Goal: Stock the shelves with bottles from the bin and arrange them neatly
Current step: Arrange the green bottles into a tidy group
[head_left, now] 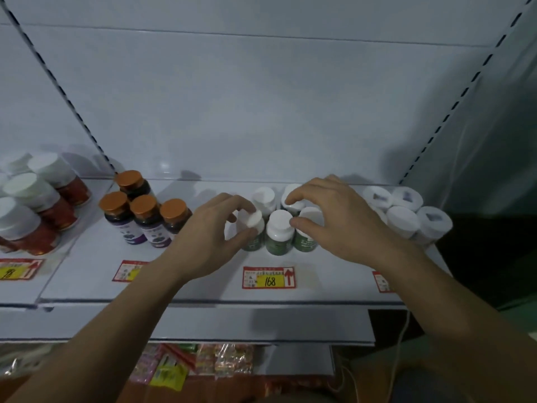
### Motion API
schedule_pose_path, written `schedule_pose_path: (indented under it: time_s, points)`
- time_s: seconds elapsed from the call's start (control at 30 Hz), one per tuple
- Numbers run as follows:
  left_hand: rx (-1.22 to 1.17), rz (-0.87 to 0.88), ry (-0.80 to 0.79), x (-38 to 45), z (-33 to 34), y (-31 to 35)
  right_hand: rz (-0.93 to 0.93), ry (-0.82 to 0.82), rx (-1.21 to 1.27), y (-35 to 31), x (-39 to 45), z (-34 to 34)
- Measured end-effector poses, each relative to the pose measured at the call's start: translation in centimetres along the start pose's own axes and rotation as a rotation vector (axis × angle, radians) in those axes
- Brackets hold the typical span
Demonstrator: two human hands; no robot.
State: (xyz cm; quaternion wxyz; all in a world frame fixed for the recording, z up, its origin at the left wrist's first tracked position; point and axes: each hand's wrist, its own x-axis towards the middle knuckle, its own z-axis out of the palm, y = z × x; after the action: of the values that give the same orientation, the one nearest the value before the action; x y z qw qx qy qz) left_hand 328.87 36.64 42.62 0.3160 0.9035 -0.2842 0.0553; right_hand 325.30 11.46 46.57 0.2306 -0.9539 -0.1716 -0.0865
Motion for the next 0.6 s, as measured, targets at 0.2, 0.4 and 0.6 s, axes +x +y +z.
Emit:
schedule_pose_path:
  time_s: [0.2,0.4,0.6]
  points:
    - [-0.092,-0.036,-0.028,-0.7,0.4,-1.4,-0.084,-0.093,-0.139,-2.9,2.5,0.6]
    - [-0.260,-0.325,0.023,-2.8,4.2,-0.8,-0.136,-0.212,-0.412,-5.7,5.7,2.2]
    - [-0.249,-0.386,0.128,-3.0,5.7,-1.0,-0.084,-0.277,-0.363,-5.8,6.2,2.3]
